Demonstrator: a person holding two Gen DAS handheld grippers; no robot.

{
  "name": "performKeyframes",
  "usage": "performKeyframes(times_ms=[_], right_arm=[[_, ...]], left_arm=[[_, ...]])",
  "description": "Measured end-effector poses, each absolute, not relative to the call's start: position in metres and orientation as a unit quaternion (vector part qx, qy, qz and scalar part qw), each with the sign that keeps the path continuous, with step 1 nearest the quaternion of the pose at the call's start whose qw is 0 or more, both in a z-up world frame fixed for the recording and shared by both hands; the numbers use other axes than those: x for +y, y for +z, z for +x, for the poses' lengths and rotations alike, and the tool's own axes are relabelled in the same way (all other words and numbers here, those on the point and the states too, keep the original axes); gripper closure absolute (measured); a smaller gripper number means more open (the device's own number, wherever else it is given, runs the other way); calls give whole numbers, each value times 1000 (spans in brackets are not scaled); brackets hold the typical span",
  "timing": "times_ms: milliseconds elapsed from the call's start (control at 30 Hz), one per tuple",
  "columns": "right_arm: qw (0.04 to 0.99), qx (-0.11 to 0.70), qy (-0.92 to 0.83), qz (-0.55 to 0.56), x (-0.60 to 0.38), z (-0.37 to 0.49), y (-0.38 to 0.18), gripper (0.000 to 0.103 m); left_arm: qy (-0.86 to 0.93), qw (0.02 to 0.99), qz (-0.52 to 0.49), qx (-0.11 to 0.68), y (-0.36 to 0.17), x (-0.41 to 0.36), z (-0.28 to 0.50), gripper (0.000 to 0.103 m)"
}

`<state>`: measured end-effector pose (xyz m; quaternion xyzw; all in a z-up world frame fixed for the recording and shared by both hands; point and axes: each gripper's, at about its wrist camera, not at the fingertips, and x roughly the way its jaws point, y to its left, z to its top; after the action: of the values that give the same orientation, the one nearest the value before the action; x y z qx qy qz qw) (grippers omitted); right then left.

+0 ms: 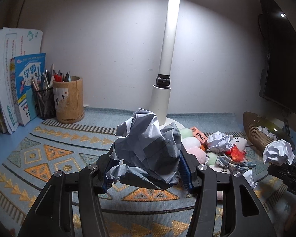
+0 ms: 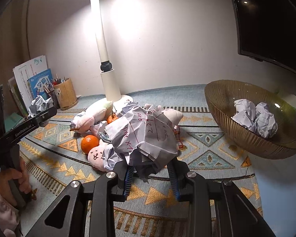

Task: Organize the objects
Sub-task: 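Carry both paper balls over the woven bowl and open both tools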

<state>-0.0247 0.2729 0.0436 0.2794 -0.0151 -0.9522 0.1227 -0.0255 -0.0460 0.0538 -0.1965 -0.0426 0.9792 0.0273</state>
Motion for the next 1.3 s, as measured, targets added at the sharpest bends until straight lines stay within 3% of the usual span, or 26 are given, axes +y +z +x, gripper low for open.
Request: performKeyframes(times_ms=[233,600,1067,1133,1167,1200,1300], right_arm=[[149,-64,-944,289,288,-32,49,72],[124,-59,-960,244,361,-61,142,72],[-3,-67,-940,335,475,-91,125,70],[-15,-66,-936,347,479,-98,119,51],[-23,-67,-931,358,481,-101,115,18],[-12,-74,-926,369,482,-102,111,0],[66,-120,-906,402,487,-110,99,0]], left_arm=[[980,43,-193,-24,82,-9,-35,51],[968,153,-198,8,164,135,-105,51],[939,215,-267,28,134,256,-156,47],[932,223,-283,24,126,262,-162,44],[928,223,-297,25,122,265,-165,30],[917,238,-318,23,115,268,-169,0],[885,277,-373,7,96,273,-181,0]])
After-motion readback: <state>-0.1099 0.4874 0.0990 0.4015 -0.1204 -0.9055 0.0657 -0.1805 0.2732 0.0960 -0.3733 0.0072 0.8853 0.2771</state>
